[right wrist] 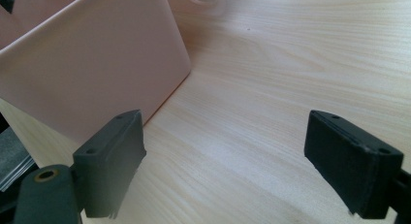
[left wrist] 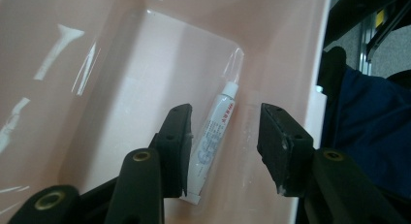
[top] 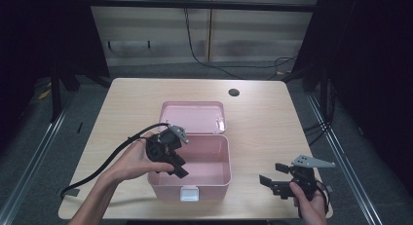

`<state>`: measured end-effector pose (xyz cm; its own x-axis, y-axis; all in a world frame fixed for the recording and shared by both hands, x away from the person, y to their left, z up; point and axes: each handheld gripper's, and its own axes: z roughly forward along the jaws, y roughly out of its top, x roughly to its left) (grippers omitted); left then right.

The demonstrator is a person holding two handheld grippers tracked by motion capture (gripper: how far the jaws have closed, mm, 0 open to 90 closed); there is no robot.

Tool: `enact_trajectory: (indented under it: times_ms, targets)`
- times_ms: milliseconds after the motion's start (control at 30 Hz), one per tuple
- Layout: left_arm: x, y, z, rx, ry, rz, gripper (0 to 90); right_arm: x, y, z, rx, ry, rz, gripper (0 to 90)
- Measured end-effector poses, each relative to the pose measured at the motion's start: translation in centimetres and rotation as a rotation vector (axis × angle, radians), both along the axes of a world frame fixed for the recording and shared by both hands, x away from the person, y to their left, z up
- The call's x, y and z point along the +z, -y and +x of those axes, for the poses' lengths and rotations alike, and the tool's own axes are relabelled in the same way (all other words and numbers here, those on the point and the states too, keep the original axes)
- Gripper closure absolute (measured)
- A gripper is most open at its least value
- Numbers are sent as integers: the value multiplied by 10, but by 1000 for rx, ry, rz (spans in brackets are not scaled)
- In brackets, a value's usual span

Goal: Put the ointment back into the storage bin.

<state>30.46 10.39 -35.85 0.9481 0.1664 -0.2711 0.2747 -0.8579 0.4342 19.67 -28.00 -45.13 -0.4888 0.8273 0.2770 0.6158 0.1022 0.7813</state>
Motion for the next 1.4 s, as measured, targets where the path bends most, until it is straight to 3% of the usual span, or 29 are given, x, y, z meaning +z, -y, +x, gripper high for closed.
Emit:
enact_trajectory:
  times_ms: [300,367,567,700,1100,1167,1233,1367,1400]
  targets:
    - [7,-18,-1,33,14,-31,530,0,0,0,1,2,0,144]
    - [9,-21,-1,31,5,-54,519,0,0,0,0,0,-1,145]
    - [17,-32,-10,36,31,-101,489,0,0,0,0,0,1,145]
    - [17,-43,-10,75,43,-131,463,0,0,0,0,0,-1,145]
    - [16,-70,-12,96,76,-157,326,0,0,0,-2,0,-1,145]
    - [16,-75,-12,111,63,-181,297,0,0,0,-2,-1,0,145]
    - [17,-79,-12,116,75,-184,292,0,0,0,-1,-4,0,145]
    - [18,-89,-14,128,62,-244,253,0,0,0,-1,-6,2,145]
    - [19,-91,-15,131,78,-250,254,0,0,0,0,-4,1,145]
